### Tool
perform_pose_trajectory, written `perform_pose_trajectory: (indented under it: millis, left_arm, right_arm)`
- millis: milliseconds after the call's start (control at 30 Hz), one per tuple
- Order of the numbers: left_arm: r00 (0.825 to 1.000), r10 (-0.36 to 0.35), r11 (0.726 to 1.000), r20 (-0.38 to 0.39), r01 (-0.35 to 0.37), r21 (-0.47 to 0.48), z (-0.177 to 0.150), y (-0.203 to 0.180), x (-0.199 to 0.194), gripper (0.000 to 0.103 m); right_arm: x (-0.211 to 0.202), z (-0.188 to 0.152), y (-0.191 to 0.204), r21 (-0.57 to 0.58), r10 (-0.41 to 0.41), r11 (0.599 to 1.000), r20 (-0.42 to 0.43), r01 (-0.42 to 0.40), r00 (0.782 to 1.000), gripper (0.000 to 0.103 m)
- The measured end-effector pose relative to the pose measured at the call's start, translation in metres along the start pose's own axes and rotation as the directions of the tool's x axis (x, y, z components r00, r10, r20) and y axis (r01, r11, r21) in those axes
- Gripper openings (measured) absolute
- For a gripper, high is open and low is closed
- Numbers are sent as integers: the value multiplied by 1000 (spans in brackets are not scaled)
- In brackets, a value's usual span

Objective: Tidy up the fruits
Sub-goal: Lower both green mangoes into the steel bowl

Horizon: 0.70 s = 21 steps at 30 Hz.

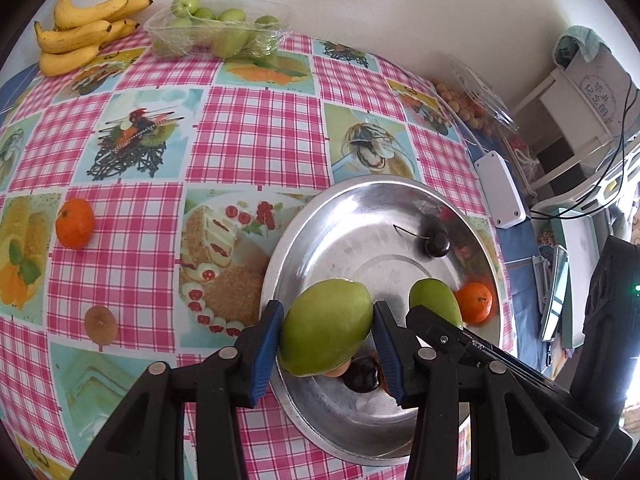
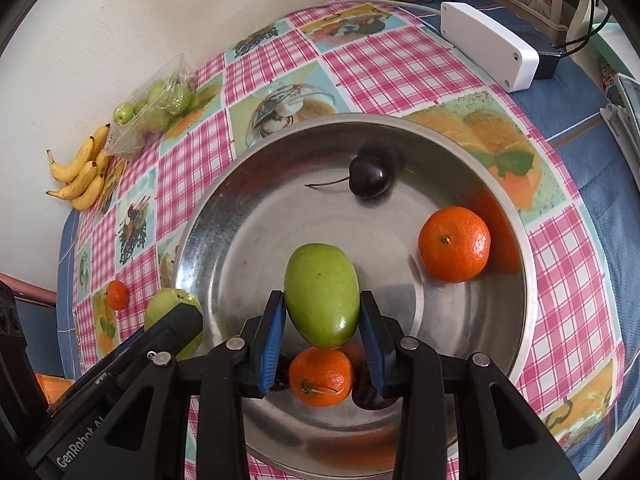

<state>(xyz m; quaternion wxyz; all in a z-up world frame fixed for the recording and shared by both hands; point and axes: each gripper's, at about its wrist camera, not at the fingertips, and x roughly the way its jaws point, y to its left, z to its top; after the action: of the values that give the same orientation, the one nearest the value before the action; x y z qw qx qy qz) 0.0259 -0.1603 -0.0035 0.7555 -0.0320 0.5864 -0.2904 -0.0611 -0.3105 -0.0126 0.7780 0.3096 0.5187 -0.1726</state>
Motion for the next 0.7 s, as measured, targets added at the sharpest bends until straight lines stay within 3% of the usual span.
perform_pose_trajectory:
  millis: [700]
  left_arm:
    - [1000,-14,1000,-22,14,-4,1,1,2,48]
  right_arm:
    - [-3,1,0,10,-15,1000,1,15,1000,38]
